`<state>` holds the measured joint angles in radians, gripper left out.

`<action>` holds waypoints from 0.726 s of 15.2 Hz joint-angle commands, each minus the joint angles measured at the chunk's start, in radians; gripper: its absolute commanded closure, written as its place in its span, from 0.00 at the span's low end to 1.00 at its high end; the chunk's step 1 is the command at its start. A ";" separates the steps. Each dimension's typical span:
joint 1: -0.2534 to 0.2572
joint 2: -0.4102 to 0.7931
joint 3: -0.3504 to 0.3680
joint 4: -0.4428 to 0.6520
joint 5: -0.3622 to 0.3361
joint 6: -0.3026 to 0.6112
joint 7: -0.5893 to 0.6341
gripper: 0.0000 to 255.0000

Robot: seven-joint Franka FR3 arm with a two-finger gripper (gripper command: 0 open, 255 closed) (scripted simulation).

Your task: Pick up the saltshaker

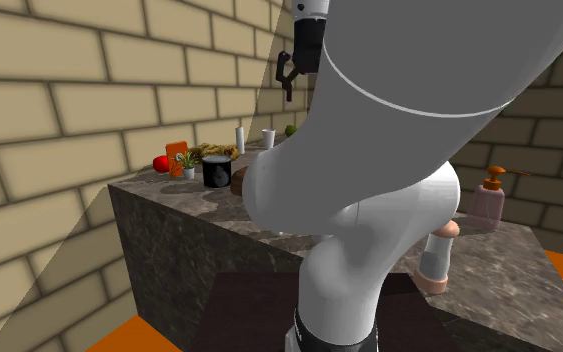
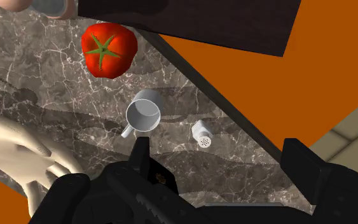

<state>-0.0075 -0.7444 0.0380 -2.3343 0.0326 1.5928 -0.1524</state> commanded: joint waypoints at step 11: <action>0.020 0.180 0.050 -0.177 0.024 0.358 0.026 0.00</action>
<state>0.0103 -0.5840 0.0835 -2.4997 0.0546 1.9150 -0.1290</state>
